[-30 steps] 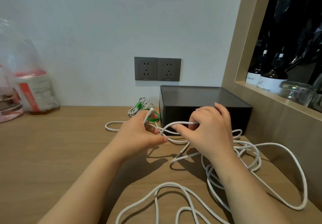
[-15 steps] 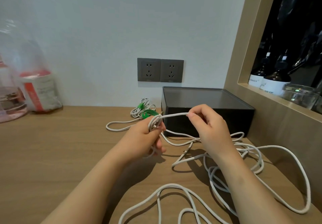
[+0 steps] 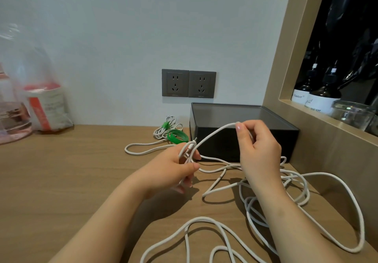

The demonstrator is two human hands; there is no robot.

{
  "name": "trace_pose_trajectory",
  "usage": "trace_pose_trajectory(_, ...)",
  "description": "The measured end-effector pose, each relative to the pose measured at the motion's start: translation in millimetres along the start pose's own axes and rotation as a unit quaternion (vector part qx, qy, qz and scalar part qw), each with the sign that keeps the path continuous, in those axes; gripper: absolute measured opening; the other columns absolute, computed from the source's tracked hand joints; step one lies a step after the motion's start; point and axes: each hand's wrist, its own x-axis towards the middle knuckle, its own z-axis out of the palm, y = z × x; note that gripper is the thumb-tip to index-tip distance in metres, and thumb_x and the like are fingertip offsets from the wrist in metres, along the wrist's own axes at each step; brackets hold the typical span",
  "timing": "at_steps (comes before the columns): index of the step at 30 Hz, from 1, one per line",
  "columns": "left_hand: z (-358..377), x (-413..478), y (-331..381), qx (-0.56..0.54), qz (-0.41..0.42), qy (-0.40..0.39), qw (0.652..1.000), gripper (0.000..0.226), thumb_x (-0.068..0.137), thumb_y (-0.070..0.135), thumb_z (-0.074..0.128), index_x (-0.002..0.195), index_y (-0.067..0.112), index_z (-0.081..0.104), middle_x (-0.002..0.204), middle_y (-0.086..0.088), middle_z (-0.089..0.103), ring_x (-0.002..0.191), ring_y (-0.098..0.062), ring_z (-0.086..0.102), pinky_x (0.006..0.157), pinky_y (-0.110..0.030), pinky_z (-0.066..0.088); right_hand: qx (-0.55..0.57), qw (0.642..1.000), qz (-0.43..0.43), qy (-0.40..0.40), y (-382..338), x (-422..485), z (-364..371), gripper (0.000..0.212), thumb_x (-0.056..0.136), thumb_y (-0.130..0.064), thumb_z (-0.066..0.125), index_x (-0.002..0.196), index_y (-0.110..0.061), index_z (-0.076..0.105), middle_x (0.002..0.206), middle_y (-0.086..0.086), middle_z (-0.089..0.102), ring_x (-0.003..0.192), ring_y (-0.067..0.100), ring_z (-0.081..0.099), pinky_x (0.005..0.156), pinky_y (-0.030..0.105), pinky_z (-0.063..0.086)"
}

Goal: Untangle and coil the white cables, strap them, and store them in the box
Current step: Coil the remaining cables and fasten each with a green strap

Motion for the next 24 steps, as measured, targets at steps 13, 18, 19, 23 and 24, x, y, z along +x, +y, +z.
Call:
trace_pose_trajectory(13, -2, 6, -4, -0.139, -0.047, 0.161, 0.976, 0.029, 0.101, 0.029, 0.037, 0.077, 0.017, 0.049, 0.047, 0.005, 0.035, 0.039, -0.009, 0.028, 0.037, -0.018, 0.024, 0.059, 0.993, 0.038, -0.091, -3, -1, 1, 0.016, 0.094, -0.024, 0.047, 0.081, -0.027, 0.056, 0.060, -0.004, 0.050, 0.056, -0.002, 0.049, 0.048, 0.010, 0.038)
trace_pose_trajectory(18, -11, 8, -4, -0.266, -0.098, 0.216, 0.934, 0.027, 0.099, 0.024, 0.036, 0.072, 0.019, 0.040, 0.034, 0.007, 0.029, 0.029, -0.005, 0.023, 0.030, -0.014, 0.020, 0.030, 0.978, 0.055, -0.198, 1, -3, 3, 0.014, 0.094, -0.021, 0.048, 0.087, -0.025, 0.060, 0.061, -0.007, 0.053, 0.054, -0.002, 0.050, 0.050, 0.010, 0.041)
trace_pose_trajectory(19, -11, 8, -3, -0.261, -0.108, 0.218, 0.934, 0.025, 0.097, 0.024, 0.036, 0.073, 0.019, 0.040, 0.034, 0.008, 0.029, 0.029, -0.005, 0.023, 0.031, -0.014, 0.020, 0.029, 0.978, 0.049, -0.198, 1, -3, 3, 0.013, 0.094, -0.021, 0.049, 0.091, -0.027, 0.060, 0.062, -0.009, 0.055, 0.058, -0.003, 0.052, 0.052, 0.009, 0.043)
trace_pose_trajectory(23, -3, 8, 2, -0.219, -0.118, 0.225, 0.942, 0.034, 0.095, 0.052, 0.036, 0.080, 0.022, 0.044, 0.043, 0.007, 0.032, 0.039, -0.009, 0.028, 0.039, -0.018, 0.022, 0.050, 0.981, 0.030, -0.187, -3, -7, 6, 0.019, 0.093, -0.020, 0.052, 0.104, -0.035, 0.056, 0.072, -0.011, 0.062, 0.072, -0.005, 0.057, 0.059, 0.006, 0.045)
trace_pose_trajectory(24, -2, 7, 3, -0.214, -0.114, 0.225, 0.944, 0.042, 0.091, 0.062, 0.033, 0.081, 0.023, 0.045, 0.047, 0.006, 0.032, 0.043, -0.010, 0.028, 0.041, -0.020, 0.022, 0.056, 0.979, 0.024, -0.195, -5, -8, 7, 0.021, 0.092, -0.020, 0.053, 0.102, -0.038, 0.056, 0.075, -0.012, 0.063, 0.073, -0.006, 0.057, 0.059, 0.006, 0.045)
